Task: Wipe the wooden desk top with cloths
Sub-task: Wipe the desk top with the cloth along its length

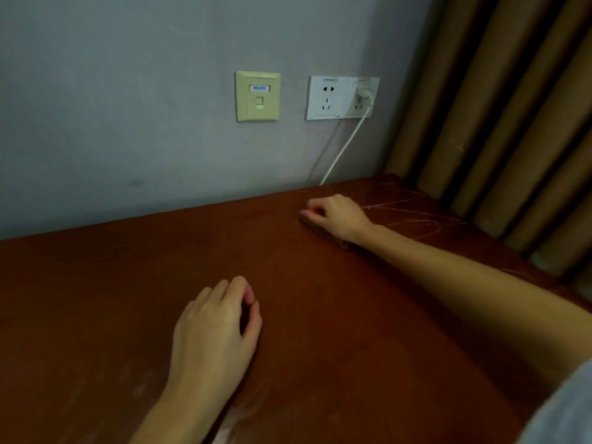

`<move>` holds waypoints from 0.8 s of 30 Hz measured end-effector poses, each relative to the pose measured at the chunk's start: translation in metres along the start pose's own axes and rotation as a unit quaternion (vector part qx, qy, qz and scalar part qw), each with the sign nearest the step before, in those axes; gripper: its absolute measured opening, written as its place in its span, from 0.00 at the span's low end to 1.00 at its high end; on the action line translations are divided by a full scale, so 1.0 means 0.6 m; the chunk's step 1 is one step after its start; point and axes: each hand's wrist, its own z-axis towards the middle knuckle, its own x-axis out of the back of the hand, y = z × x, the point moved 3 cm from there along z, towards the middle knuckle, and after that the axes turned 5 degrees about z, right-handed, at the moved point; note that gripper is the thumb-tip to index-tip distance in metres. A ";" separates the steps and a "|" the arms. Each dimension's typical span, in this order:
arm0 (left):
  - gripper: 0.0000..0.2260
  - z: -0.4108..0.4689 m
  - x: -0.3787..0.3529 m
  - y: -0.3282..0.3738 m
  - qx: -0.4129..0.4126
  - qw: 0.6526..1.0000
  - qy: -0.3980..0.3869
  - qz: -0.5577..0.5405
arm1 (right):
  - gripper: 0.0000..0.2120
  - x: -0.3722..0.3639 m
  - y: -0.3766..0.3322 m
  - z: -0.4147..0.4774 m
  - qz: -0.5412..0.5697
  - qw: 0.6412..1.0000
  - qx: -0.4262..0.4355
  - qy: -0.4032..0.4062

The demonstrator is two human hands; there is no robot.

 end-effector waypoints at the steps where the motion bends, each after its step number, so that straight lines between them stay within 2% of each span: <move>1: 0.08 0.001 0.000 0.001 0.000 1.000 -0.003 -0.003 | 0.13 0.008 0.038 0.000 -0.007 0.999 -0.034 0.008; 5: 0.09 0.004 -0.003 0.000 0.000 1.000 -0.008 -0.008 | 0.15 0.016 0.129 0.059 -0.041 0.987 -0.146 0.059; 9: 0.10 0.004 -0.004 -0.001 0.000 1.000 -0.013 0.003 | 0.16 -0.002 0.117 0.126 -0.035 0.974 -0.203 0.093; 13: 0.09 0.001 -0.002 -0.001 0.000 1.000 -0.005 0.009 | 0.17 -0.014 0.064 0.127 -0.026 0.983 -0.164 0.073; 17: 0.08 0.000 0.002 0.002 0.002 1.000 -0.001 0.015 | 0.15 -0.018 0.006 0.058 -0.017 0.999 -0.019 0.028; 19: 0.09 0.000 0.004 0.002 0.001 1.000 0.000 0.013 | 0.15 -0.006 0.015 0.013 -0.024 0.999 0.032 0.002; 21: 0.09 0.000 0.005 0.002 0.002 1.000 -0.010 0.010 | 0.14 0.016 0.060 -0.018 -0.033 0.999 0.021 -0.014; 24: 0.10 0.002 0.006 0.005 0.006 1.000 -0.019 0.010 | 0.12 0.046 0.148 -0.033 -0.031 0.998 -0.055 0.002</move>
